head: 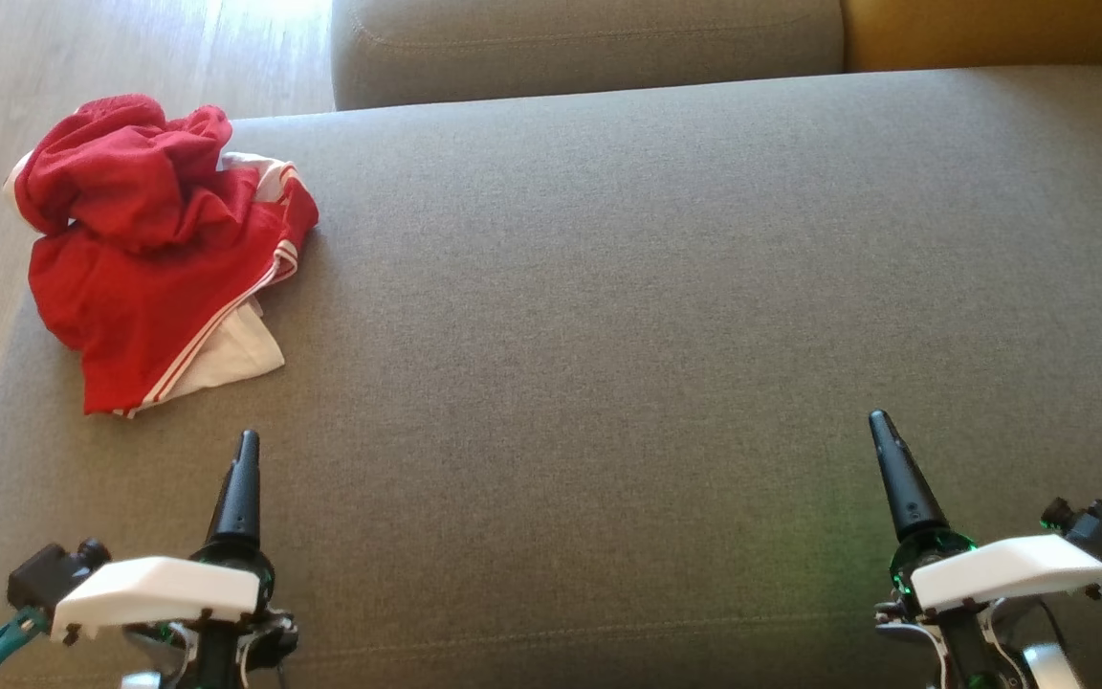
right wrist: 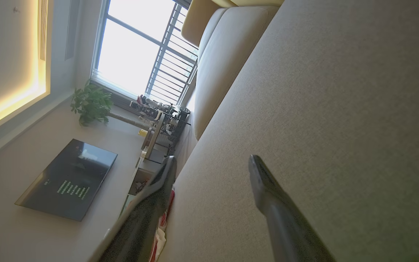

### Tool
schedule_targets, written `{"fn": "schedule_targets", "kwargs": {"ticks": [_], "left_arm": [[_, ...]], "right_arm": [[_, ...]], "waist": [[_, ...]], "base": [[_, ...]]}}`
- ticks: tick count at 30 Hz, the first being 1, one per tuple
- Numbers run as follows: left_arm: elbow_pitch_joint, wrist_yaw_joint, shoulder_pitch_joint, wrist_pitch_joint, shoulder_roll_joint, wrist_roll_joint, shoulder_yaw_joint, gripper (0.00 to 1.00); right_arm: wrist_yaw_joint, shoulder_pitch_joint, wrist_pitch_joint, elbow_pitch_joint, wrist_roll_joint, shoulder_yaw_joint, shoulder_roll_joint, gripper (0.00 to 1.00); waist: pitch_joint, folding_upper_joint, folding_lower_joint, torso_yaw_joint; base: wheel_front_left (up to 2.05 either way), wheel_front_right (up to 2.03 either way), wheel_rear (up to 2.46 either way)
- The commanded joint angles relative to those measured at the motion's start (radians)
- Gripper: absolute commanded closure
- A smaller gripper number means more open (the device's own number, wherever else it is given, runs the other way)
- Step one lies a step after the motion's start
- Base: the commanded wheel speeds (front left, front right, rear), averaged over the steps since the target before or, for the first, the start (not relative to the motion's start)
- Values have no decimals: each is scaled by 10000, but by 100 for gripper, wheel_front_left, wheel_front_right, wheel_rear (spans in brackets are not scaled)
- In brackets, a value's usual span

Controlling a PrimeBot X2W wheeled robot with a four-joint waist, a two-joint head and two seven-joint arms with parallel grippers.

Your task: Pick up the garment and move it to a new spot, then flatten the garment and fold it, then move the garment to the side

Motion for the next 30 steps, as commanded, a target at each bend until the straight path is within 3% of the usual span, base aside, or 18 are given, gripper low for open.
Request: {"fn": "schedule_targets", "kwargs": {"ticks": [1, 30], "left_arm": [[-408, 9, -453, -75, 113, 142, 109, 0], [-1517, 1345, -322, -965, 255, 4688, -916, 0]], "right_arm": [[0, -399, -80, -415, -136, 117, -73, 0], [0, -287, -964, -1441, -4560, 827, -105, 0]], "waist": [[-1, 0, 0, 0], [-255, 0, 0, 52]], "base": [[0, 0, 0], [0, 0, 0]]}}
